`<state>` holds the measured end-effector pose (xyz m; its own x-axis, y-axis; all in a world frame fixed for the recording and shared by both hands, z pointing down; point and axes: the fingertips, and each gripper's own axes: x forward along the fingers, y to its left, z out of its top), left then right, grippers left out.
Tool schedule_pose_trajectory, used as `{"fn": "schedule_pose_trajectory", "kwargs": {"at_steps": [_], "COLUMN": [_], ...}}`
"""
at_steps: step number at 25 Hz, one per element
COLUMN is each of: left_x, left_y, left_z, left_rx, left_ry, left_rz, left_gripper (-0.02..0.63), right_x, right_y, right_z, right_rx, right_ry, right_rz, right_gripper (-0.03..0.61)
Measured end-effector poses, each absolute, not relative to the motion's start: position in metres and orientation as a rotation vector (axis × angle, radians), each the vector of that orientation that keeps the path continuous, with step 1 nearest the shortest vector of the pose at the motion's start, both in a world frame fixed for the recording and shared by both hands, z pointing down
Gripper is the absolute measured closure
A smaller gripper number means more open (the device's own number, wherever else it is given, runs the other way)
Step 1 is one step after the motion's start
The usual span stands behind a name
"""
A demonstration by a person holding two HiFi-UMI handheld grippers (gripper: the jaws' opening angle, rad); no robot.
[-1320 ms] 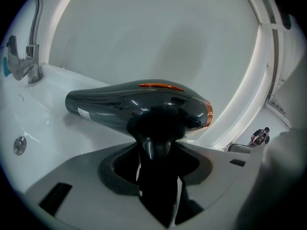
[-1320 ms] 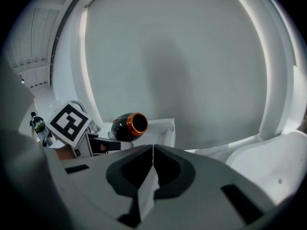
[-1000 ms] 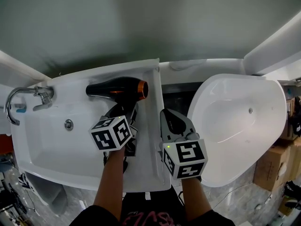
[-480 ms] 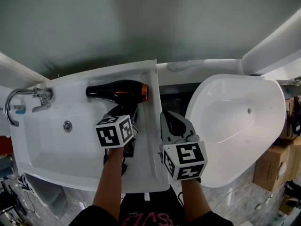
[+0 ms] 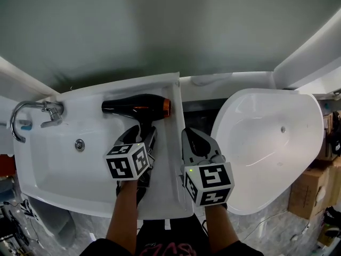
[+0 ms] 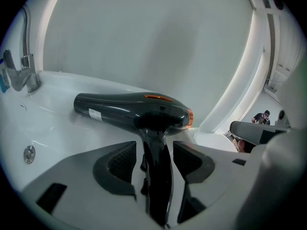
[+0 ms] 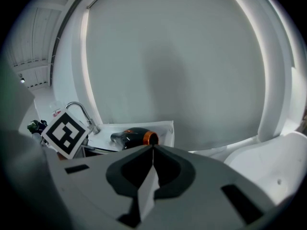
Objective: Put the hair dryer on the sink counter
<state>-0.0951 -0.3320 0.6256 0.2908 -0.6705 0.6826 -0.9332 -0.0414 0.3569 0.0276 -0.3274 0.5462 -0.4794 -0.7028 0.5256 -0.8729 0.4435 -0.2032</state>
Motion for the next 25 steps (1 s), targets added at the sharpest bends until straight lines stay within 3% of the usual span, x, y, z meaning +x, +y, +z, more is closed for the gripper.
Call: {"fn": "schedule_pose_trajectory", "kwargs": {"at_steps": [7,12,16,25], "left_x": [-0.107,-0.12,-0.135,-0.161], "left_y": [-0.322,-0.308,-0.294,-0.252], "left_z": [0.589,0.558,0.532,0.461], "left_rx": [1.84,1.905,1.929,2.019], "left_ry": [-1.495,-1.565,-1.643,-1.79], "left_rz": [0.34,0.354,0.311,0.248], "left_gripper": [0.385,0.444,0.567,0.603], "right_x": [0.014,0.005,-0.004,-0.028], "right_y": [-0.318,-0.308,-0.296,-0.261], "right_z": [0.53,0.508,0.491,0.441], "right_rx": [1.326,1.329,1.329,1.315], "right_ry": [-2.368,-2.399,-2.43,-2.517], "right_rz": [0.615,0.583,0.549,0.478], "right_gripper": [0.557,0.557,0.557,0.557]}}
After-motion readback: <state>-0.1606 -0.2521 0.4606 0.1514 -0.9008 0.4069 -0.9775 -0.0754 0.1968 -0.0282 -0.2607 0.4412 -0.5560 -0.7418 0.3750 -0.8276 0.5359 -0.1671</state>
